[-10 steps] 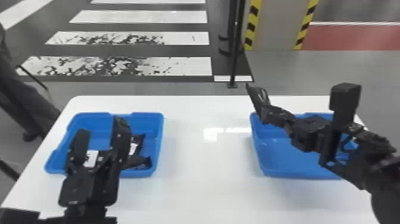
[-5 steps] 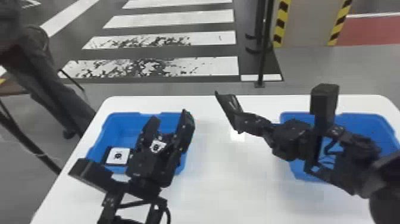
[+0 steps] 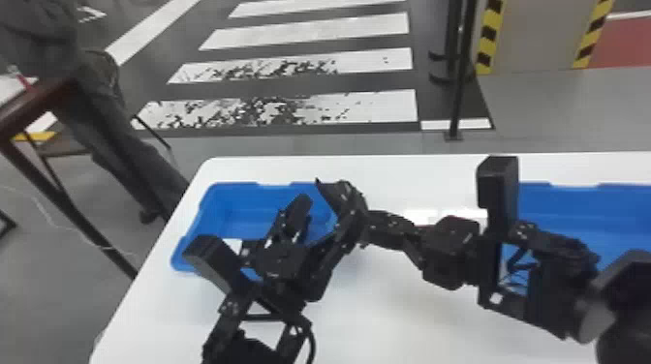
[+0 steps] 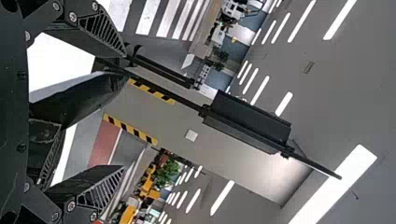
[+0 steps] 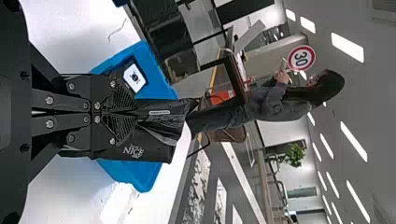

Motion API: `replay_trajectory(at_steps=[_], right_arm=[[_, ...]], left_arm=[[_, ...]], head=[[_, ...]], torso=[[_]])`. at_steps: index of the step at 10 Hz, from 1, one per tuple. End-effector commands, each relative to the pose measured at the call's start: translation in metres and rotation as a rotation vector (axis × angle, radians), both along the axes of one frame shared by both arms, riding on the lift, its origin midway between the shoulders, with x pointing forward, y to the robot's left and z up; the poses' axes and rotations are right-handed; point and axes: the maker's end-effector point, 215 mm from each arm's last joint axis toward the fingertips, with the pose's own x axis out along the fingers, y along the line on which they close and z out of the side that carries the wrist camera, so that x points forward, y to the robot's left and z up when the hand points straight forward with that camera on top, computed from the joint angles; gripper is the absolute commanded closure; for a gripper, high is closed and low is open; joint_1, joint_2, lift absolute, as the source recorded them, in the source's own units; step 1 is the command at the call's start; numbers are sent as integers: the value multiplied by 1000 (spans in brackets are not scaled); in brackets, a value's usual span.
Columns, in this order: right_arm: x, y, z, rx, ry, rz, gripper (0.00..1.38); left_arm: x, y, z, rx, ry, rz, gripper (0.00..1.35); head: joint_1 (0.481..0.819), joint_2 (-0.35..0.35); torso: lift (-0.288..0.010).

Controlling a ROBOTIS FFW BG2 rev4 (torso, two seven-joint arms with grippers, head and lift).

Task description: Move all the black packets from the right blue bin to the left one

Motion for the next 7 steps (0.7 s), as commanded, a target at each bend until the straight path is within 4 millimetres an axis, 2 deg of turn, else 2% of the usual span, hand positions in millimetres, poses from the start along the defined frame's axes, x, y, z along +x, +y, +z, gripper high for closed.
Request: replay_trajectory(at_steps=[1,3,4,5,7], right_arm=[[-16,19,0,16,11,49,1162],[-24,31,1,28,17,77,1162],[-26,32,0,30,22,81,1162],[-28,33,-2,27,24,84,1162],[-28,38,6,42,6,95,1162]], left_arm=[[0,-5,-8,13,26,-15,191],[1,-6,-9,15,28,-19,191],[0,-10,-15,19,49,-30,234],[-1,-12,-20,22,71,-39,340],[0,-5,-21,25,70,-25,420]], head=[[695,232],[695,256],[695,266],[695,270],[695,269]], torso=[[-140],[-140],[-140],[-140],[-140]])
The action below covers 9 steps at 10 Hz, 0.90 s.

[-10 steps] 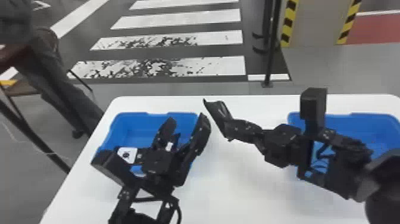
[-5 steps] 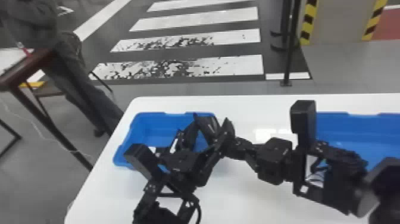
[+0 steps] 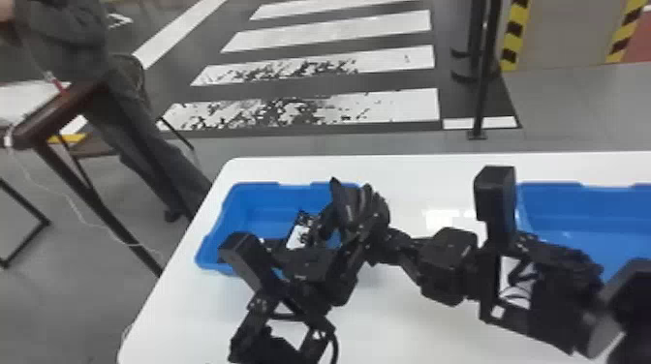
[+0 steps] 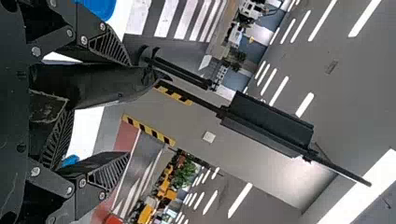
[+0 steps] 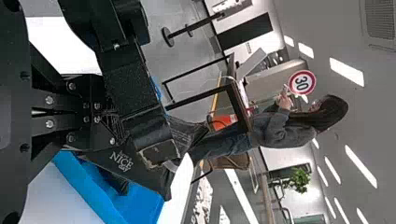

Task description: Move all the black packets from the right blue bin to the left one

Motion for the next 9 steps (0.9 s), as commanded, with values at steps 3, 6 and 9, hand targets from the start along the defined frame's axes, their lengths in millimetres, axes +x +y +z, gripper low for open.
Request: replay_trajectory(at_steps=[3,6,9], right_arm=[[0,3,4,14,-7,5,1162],[3,2,3,17,-6,-1,1162],[8,1,4,39,-3,-17,1111]], left_arm=[[-5,9,12,92,11,47,1174],[-9,25,24,50,-24,114,1202],[-10,38,41,28,-76,168,1202]], head=[[695,282],[695,301],[695,318]], torso=[[-140],[-140],[-140]])
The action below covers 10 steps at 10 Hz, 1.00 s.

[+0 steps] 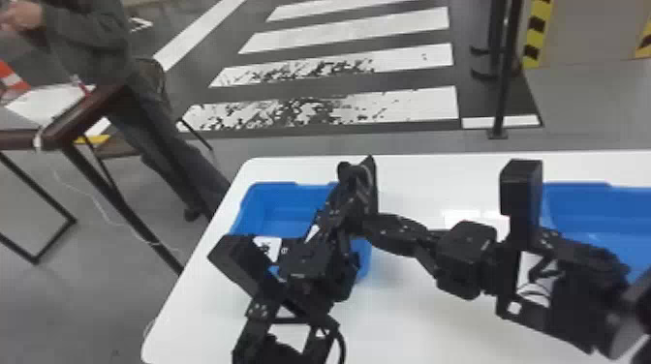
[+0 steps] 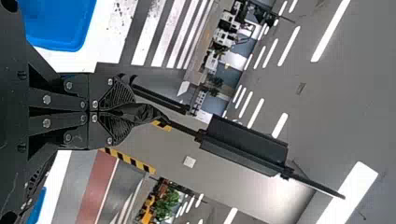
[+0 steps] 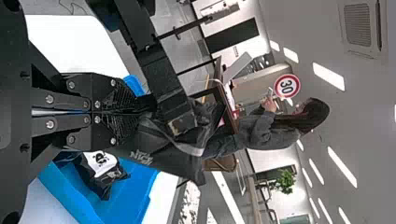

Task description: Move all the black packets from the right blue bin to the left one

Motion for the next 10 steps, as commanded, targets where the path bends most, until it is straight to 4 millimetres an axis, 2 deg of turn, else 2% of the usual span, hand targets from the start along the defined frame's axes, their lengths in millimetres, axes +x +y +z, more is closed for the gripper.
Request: replay_trajectory(at_steps=[1,2,3,4,5,6,7,8,9,10], right_arm=[[4,-2,-1,11,5,-11,1041],[10,-15,-3,9,-3,-47,780],[25,-45,0,13,-17,-129,352],[42,-84,3,-4,-37,-220,104],[52,-117,7,-19,-53,-295,122],[58,-142,11,-27,-66,-350,130],[63,-158,16,-34,-83,-385,130],[65,-165,21,-37,-96,-400,130],[67,-169,22,-35,-97,-410,130],[68,-177,26,-33,-107,-429,130]], left_arm=[[0,12,12,-10,-37,37,1202],[2,23,16,-7,-55,74,1202],[7,43,25,30,-99,136,1202],[14,67,24,97,-132,204,1202],[24,92,11,202,-137,276,1202],[38,111,-15,283,-117,319,1202],[51,127,-26,399,-125,363,1202],[62,136,-35,512,-140,394,1200],[68,137,-57,493,-132,399,972],[63,130,-69,407,-122,384,349]], head=[[695,323],[695,326],[695,333],[695,324],[695,305],[695,282],[695,271],[695,259],[695,255],[695,250]], torso=[[-140],[-140],[-140],[-140],[-140],[-140],[-140],[-140],[-140],[-140]])
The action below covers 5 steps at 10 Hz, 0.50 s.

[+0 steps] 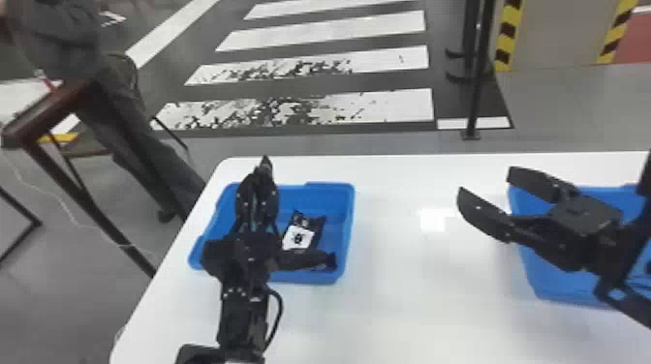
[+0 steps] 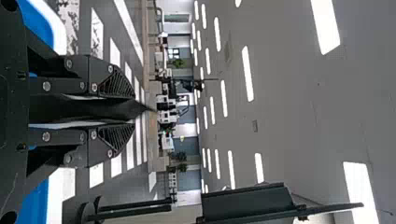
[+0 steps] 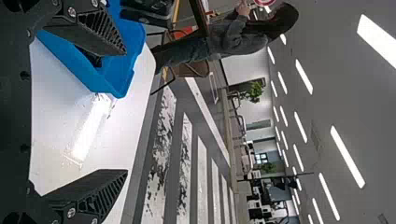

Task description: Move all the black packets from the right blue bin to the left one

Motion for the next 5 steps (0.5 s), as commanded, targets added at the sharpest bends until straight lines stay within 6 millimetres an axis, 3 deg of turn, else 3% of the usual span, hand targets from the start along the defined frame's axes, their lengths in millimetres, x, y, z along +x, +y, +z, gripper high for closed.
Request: replay_trajectory(at_steps=[1,2,4,5], right_arm=[[2,-18,6,4,-25,-42,125],[1,-40,12,-2,-49,-92,121],[-10,-80,25,-8,-94,-184,114],[-18,-94,35,-19,-132,-223,114]], left_arm=[[-10,-12,-1,-81,-38,-47,-1],[-21,-19,21,-108,-125,-89,19],[-63,-23,63,-153,-282,-106,1],[-84,-21,74,-138,-272,-117,-1]], head=[[695,240],[695,216],[695,172],[695,149]], torso=[[-140],[-140],[-140],[-140]])
